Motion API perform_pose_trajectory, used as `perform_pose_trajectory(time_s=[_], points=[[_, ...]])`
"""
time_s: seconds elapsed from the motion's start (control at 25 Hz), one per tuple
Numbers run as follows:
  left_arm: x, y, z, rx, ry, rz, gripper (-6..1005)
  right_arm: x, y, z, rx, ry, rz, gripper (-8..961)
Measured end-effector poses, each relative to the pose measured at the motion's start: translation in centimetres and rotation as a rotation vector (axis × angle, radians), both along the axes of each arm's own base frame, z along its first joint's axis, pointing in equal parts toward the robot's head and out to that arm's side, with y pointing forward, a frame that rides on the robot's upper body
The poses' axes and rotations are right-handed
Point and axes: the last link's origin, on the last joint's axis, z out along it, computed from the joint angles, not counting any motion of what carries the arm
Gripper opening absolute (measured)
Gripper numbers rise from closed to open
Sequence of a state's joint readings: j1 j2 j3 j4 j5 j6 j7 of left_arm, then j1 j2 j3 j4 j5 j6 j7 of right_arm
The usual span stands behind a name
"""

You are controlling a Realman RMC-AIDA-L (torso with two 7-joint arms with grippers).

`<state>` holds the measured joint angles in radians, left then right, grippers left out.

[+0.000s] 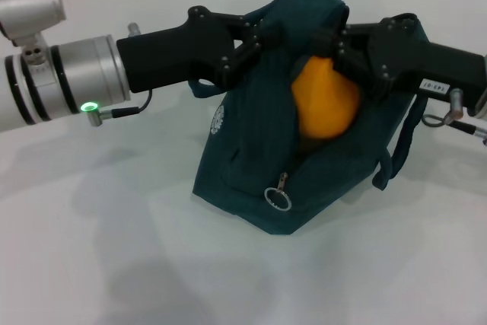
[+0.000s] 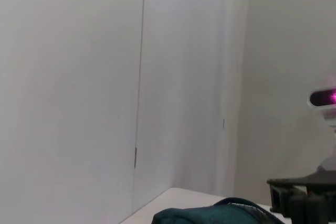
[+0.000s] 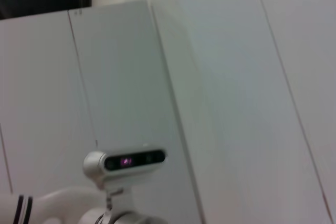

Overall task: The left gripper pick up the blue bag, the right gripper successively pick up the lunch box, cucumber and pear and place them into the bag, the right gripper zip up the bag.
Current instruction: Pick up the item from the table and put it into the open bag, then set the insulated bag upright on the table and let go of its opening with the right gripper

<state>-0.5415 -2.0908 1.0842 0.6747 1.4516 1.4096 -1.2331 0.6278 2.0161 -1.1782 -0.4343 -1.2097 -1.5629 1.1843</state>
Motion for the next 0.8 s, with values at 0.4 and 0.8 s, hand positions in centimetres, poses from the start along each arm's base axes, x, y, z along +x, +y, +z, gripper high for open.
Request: perform_pose_trajectory(time_s=[0.4, 0.8], points=[[0.4, 0.6, -0.7, -0.008, 0.006, 0.009, 151, 0.0, -0.7, -1.1, -0.042, -0.063, 0.05, 75], [0.1, 0.5, -0.6, -0.004, 0.006, 0.019, 154, 1.2, -2.4, 0.7, 0.034, 0.012, 0.085, 226]])
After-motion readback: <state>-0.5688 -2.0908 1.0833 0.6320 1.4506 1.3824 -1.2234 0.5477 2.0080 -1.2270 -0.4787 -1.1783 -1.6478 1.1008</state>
